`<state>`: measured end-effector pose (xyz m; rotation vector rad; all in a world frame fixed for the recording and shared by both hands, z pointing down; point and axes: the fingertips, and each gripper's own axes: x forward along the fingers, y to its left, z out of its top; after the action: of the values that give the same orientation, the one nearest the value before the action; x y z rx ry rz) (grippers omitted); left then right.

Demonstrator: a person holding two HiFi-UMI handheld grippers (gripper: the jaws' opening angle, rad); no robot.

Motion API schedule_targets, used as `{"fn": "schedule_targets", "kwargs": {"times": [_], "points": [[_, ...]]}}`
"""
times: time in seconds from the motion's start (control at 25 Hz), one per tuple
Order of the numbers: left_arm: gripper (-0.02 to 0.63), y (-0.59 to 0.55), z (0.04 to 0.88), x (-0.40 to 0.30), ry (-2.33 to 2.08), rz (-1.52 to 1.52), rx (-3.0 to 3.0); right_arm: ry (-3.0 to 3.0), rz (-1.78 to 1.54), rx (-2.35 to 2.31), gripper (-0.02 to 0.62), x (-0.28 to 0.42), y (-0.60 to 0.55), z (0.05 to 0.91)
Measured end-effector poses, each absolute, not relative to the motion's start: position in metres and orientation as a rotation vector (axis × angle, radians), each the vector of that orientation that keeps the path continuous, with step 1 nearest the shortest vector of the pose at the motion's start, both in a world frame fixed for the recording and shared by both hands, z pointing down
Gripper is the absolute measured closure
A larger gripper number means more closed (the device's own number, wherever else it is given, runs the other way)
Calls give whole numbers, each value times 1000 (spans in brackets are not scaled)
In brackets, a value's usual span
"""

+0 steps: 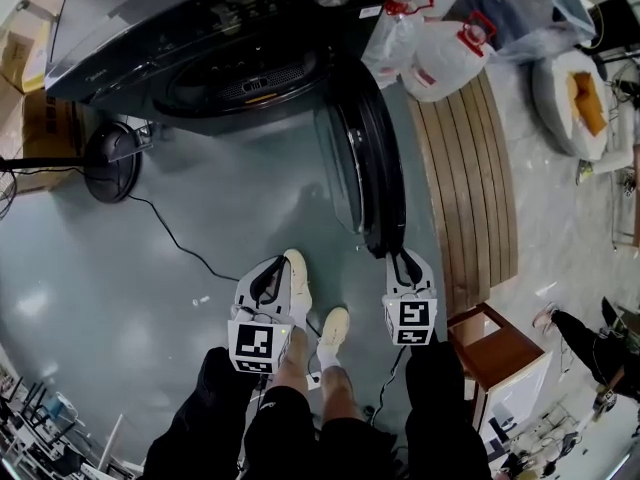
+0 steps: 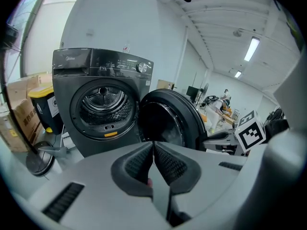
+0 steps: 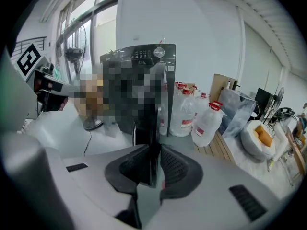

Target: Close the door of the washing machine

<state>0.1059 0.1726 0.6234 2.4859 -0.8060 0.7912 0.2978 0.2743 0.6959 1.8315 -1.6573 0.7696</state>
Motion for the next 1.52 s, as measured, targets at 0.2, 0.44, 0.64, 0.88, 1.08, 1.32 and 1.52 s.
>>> {"fn": "schedule_targets", "kwargs": {"times": [0.2,0.44,0.64,0.88,1.08,1.32,1.52], "points": [[575,170,622,98,-825,786,2477,-1698,779,1798,511,286,273,696],[575,169,622,84,-870,773,2461,-1764,778,1761,504,261,265,697],[575,166,621,67,-926,758,2441,-1809,790,1717,493,238,259,698],[575,161,618,45,-981,742,2421,-1852,797,1692,483,214,249,696],[575,158,613,29,-1027,728,2403,-1875,807,1668,479,196,243,697],[575,154,613,12,-1072,721,2372,-1897,813,1645,476,176,234,695],[575,146,611,1,-1113,705,2358,-1911,824,1634,469,160,225,694]]}}
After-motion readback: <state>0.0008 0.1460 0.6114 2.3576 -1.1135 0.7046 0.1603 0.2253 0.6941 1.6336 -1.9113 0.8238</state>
